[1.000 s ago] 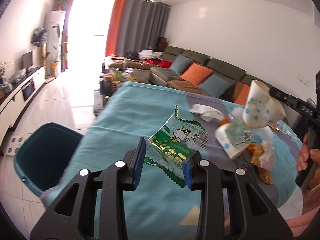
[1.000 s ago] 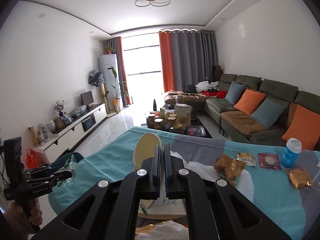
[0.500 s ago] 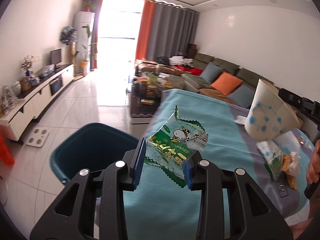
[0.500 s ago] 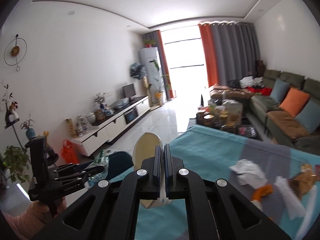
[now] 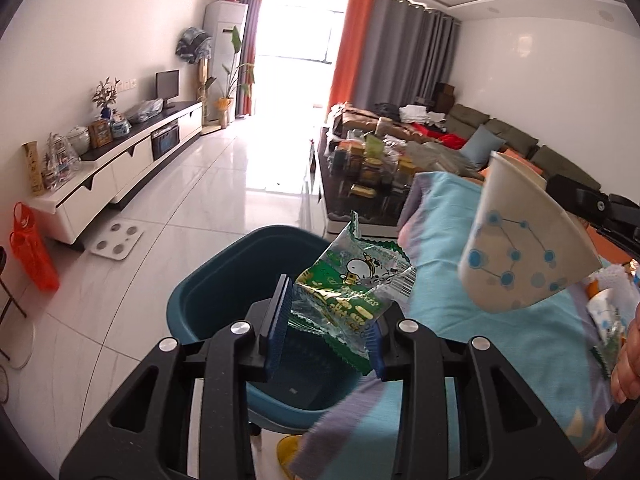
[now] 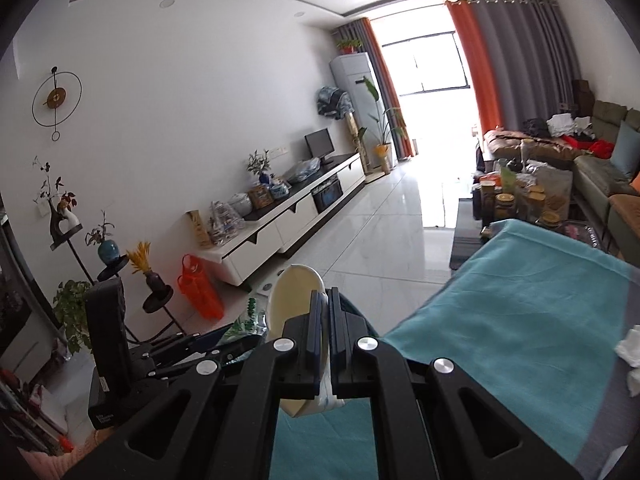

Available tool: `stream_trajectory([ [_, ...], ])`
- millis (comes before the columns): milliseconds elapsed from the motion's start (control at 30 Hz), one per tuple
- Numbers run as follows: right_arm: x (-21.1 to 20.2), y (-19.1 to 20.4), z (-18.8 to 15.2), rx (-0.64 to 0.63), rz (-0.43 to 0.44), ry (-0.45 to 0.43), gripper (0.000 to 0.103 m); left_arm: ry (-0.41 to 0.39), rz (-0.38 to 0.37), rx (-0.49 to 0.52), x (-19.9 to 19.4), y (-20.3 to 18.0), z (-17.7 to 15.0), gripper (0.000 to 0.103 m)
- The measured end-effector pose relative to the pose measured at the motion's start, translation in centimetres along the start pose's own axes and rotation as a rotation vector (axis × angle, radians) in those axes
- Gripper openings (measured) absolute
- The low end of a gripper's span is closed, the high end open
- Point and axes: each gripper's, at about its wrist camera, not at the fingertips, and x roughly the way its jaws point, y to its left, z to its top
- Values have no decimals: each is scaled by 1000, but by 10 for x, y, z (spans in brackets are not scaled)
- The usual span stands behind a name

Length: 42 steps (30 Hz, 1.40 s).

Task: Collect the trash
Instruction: 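Carry the wrapper and cup to the teal bin and open both tools, then grasp the clear plastic bag with the left tool while the right tool grasps the white tissue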

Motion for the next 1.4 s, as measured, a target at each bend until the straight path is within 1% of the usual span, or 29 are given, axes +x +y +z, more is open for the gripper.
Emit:
stream_trajectory([
  [167,35,6,1,21,25,46,2,31,34,-8,17,16,2,34],
  [267,55,7,1,32,29,75,2,49,49,-10,33,20,2,34],
  [567,108,5,-10,71,23,192,2,107,87,-27,81,30,7,35],
  [667,121,4,-12,81,15,225,2,118,97,-33,92,30,3,35],
  [700,124,5,-12,83,10,234,3,120,102,-36,95,30,2,36],
  [767,130,7,-14,88,4,255,4,127,111,-43,102,29,-1,42],
  [800,131,8,-14,88,3,264,6,129,113,-45,106,29,-1,49],
  [833,132,9,-15,87,-3,270,8,130,118,-45,110,29,-1,53],
  [867,132,9,-16,89,-6,270,8,132,123,-46,113,31,-2,53],
  [933,129,8,-16,96,-3,267,9,134,123,-51,118,32,-2,58],
  [1000,125,7,-16,98,-5,256,9,130,122,-58,119,32,-4,60],
  [1100,112,5,-14,102,0,240,9,99,119,-55,104,24,-7,62],
  [1167,100,5,-13,99,1,223,13,65,107,-47,90,17,-5,66],
  [1233,83,3,-12,94,1,195,24,27,92,-36,73,11,-4,71],
  [1267,71,2,-12,89,-1,177,27,0,69,-30,63,5,-3,72],
  [1333,48,-1,-11,75,-8,150,28,-39,28,-15,46,-9,-2,76],
  [1400,27,-5,-11,63,-12,127,31,-73,-17,19,28,-25,-3,77],
])
